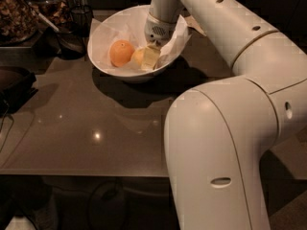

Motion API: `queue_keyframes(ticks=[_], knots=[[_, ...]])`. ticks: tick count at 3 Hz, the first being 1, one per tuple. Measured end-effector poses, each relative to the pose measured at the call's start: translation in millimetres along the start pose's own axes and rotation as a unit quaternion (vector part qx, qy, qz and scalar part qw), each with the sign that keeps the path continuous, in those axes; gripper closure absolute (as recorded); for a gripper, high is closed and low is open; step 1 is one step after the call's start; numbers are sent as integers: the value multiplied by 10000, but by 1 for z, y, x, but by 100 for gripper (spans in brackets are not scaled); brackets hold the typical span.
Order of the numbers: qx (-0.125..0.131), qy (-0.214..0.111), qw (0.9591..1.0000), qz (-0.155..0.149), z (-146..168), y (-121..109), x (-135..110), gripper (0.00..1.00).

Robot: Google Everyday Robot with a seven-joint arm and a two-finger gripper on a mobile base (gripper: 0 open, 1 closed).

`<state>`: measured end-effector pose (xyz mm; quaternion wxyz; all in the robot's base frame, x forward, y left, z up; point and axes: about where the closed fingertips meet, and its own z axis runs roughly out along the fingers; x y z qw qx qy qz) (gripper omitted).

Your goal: Pick orange from white bowl

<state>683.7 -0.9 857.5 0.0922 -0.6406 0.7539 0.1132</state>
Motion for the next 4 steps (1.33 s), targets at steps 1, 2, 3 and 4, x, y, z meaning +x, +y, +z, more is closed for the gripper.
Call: queue_keyframes(ticks=[1, 2, 3, 4], knots=[[-37, -21, 10000, -1, 1, 4, 3, 66], [-36, -24, 10000, -2, 1, 4, 3, 90], [127, -545, 9983, -142, -17, 5, -2, 100], [297, -1031, 9937, -324, -44, 12, -6, 100]])
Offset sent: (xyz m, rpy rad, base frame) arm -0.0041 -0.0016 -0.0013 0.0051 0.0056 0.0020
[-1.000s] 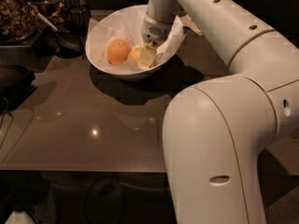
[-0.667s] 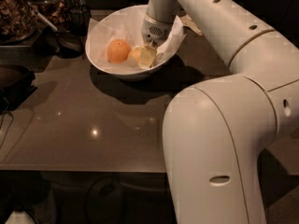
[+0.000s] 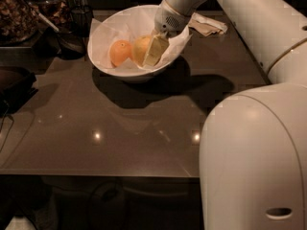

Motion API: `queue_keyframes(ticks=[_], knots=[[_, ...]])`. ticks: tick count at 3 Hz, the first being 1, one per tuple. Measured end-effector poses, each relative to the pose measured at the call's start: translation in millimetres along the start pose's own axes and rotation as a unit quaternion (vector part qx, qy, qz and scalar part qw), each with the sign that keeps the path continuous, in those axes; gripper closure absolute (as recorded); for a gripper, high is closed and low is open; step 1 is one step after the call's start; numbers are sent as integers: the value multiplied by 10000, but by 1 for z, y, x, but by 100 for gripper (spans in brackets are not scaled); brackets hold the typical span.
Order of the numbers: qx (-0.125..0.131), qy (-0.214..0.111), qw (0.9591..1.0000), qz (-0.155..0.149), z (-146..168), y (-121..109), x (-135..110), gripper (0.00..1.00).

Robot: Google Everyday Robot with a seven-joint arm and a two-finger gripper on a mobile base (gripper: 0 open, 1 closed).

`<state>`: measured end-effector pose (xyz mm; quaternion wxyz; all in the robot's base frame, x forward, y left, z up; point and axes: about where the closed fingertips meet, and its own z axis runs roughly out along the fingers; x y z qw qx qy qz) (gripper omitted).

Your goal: Pick orange from white bowl

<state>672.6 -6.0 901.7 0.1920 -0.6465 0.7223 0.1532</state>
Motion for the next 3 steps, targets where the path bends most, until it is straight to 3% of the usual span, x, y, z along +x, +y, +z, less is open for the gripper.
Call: queue_keyframes(ticks=[1, 2, 3], knots=[[39, -429, 9989, -181, -15, 6, -6, 100], [37, -447, 9988, -189, -15, 6, -6, 100], [61, -765, 9964, -367, -30, 23, -19, 100]])
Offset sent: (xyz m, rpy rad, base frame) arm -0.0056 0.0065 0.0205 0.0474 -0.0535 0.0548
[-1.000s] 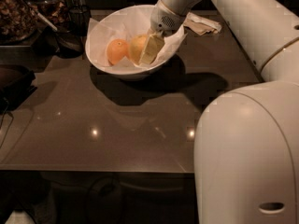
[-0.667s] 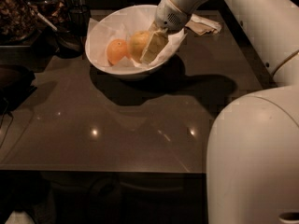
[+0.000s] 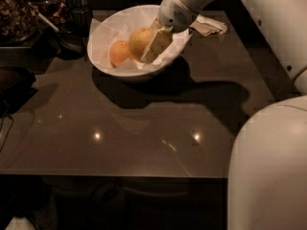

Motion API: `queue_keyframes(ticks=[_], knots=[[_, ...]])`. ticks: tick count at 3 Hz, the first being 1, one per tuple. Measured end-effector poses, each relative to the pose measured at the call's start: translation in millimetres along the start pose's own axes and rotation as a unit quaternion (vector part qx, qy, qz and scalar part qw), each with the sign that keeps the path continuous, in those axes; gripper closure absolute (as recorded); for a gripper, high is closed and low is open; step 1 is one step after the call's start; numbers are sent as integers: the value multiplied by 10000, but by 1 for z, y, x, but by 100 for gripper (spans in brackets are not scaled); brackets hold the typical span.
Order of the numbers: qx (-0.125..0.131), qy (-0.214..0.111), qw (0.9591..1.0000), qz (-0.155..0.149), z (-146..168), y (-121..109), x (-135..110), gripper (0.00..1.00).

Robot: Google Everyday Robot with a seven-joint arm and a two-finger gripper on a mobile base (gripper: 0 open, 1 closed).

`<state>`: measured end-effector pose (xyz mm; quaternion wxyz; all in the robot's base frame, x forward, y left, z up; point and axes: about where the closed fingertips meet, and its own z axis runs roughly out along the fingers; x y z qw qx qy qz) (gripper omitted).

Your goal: Pick orange from white bowl

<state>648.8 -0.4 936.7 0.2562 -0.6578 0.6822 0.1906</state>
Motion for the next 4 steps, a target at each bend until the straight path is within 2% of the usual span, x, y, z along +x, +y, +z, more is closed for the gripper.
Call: queue_keyframes(ticks=[1, 2, 3, 4], knots=[[92, -200, 9997, -124, -17, 25, -9, 100], [64, -366, 9984, -432, -31, 47, -14, 100], [57, -339, 9985, -421, -28, 45, -16, 100], [174, -405, 9987, -253, -36, 64, -24, 100]])
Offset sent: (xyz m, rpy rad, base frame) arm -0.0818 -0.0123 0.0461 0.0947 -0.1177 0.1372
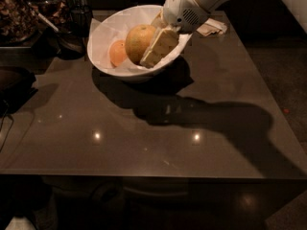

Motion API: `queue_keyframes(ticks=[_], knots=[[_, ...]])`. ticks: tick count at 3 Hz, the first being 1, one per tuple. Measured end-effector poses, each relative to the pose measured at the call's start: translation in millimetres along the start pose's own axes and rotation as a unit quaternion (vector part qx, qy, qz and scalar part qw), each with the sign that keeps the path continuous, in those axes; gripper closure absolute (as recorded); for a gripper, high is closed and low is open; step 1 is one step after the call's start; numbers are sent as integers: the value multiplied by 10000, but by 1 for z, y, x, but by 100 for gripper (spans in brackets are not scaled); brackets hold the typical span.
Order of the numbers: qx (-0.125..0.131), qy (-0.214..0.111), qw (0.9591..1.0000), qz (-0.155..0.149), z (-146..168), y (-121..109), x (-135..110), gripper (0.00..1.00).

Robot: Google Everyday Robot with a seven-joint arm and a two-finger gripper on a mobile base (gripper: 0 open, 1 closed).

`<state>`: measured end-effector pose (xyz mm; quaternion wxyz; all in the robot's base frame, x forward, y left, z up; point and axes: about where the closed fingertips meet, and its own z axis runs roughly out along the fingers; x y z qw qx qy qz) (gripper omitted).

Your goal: Pick orange from white bowl

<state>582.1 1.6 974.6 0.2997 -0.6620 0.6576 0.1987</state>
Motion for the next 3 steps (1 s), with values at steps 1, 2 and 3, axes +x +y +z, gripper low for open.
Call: queue_keyframes(ticks=[1, 2, 3], knots=[[231, -36, 9995, 230, -9, 29, -4, 100], [404, 31, 9974, 594, -17, 65, 10, 100], [404, 31, 9974, 594, -17, 65, 10, 100]])
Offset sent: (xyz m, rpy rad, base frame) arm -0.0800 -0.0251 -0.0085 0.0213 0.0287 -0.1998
